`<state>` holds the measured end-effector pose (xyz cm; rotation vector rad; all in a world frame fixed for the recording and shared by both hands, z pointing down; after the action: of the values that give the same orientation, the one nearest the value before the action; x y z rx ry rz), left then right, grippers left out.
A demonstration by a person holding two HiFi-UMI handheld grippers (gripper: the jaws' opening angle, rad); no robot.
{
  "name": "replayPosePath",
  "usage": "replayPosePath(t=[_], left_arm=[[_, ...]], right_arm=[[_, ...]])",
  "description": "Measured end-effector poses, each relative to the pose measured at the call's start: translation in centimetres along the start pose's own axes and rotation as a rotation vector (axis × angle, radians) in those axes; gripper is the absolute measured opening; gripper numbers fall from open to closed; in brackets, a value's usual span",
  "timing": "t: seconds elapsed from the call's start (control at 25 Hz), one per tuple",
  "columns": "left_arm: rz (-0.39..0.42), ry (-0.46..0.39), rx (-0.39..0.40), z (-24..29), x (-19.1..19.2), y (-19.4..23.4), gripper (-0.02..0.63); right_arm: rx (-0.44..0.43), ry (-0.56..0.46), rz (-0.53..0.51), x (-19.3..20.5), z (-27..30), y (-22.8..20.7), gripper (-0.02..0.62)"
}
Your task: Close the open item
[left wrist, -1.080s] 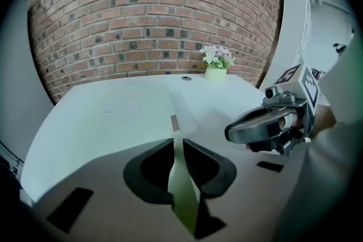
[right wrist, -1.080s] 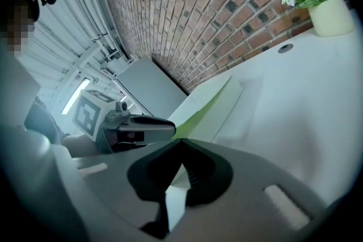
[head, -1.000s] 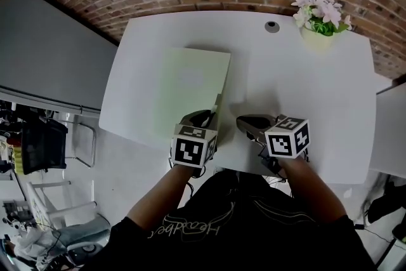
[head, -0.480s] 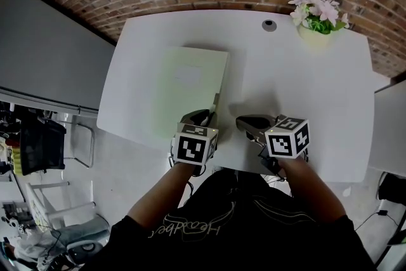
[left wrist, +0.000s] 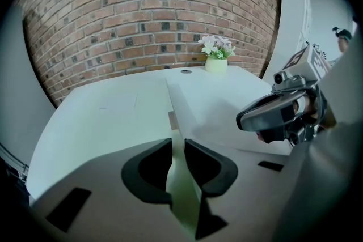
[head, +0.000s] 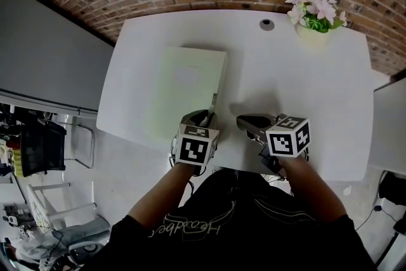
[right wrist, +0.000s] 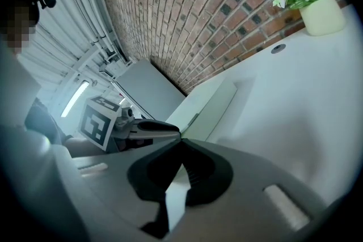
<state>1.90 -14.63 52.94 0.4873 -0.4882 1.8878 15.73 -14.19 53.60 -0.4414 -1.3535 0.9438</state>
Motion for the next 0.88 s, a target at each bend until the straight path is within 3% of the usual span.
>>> replayPosePath(t=[0.28, 0.48, 0.88], left_arm=[[-0.085, -0.025, 0.05, 0.13, -0.04, 0.27, 0.067], [-0.072, -0.019, 0.037, 0.02, 0.08, 0.08, 0.067], [-0.125, -0.049, 0.066, 0.2, 0.11, 0.53, 0.055]], right_arm=[[-0.001, 0.004, 0.006, 0.26, -0.21, -0.04, 0.003], [-0.002, 0.009, 0.003, 0.33, -0.37, -0.1, 0.003], [-0.018, 0.002, 0.027, 0.46, -0.64, -0.15, 0.003]])
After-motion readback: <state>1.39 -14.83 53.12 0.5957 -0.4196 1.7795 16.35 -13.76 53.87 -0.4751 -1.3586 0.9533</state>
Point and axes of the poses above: the fingertips, and each gripper's own axes: z forward along the fingers, y to its left, x out of its underside, the point moved 5 cm from there along -z, backward along the fingers, and after that the axes turned 6 degrees about -x, right-handed, at the moved point
